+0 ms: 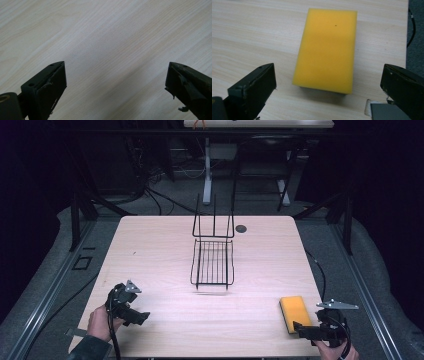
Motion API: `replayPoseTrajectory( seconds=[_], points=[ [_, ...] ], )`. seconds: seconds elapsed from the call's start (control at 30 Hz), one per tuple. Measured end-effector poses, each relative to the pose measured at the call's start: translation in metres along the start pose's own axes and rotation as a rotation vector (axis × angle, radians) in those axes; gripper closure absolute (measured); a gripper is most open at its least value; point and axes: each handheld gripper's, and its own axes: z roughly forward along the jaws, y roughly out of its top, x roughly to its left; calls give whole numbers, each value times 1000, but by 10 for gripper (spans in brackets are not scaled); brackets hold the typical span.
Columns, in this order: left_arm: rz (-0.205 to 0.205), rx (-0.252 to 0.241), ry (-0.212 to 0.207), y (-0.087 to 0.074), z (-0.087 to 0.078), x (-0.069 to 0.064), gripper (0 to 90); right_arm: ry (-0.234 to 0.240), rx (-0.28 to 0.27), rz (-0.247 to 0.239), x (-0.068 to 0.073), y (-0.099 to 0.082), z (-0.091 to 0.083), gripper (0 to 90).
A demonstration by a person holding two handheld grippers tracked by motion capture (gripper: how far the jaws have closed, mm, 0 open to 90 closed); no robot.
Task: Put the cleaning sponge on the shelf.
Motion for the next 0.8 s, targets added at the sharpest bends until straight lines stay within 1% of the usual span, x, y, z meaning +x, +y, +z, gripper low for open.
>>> replayPoseTrajectory(
  seconds=[0.1, 0.17, 0.23, 0.27, 0.33, 0.37, 0.47, 0.5, 0.53, 0.57, 0.63, 0.73, 0.8],
  points=[
    [5, -1, -2, 1, 0, 0, 34, -7, 9, -11, 0, 0, 1, 0],
    [5, 5, -1, 1, 1, -1, 34, 1, 8, -9, 1, 1, 1, 0],
    [-5, 16, 11, 1, 1, 0, 33, 1, 8, -19, 2, 2, 2, 0],
    [-5, 16, 9, 1, 1, 2, 27, -6, 7, -31, 2, 2, 2, 0],
    [-13, 16, 18, 0, 0, 3, 22, -5, 16, -25, 4, 3, 3, 0],
    [-18, 10, 18, 0, 0, 3, 20, -7, 10, -34, 4, 3, 3, 0],
    [-8, 9, 24, 0, -1, 2, 18, -6, 22, -41, 9, 4, 3, 6],
    [-7, 15, 28, 1, -1, 1, 18, -3, 32, -59, 12, 5, 5, 17],
    [-6, 16, 26, 0, -1, 0, 18, -3, 32, -59, 12, 5, 5, 17],
    [1, 18, 25, 0, -1, 0, 18, -3, 42, -75, 13, 6, 6, 18],
    [3, 21, 26, 0, -1, 1, 18, 11, 57, -75, 17, 6, 10, 18],
    [-13, 13, 19, 0, -1, 1, 17, 15, 69, -75, 17, 7, 11, 19],
    [-8, 12, 16, 1, -1, 1, 15, 16, 73, -75, 16, 7, 13, 19]
  ],
)
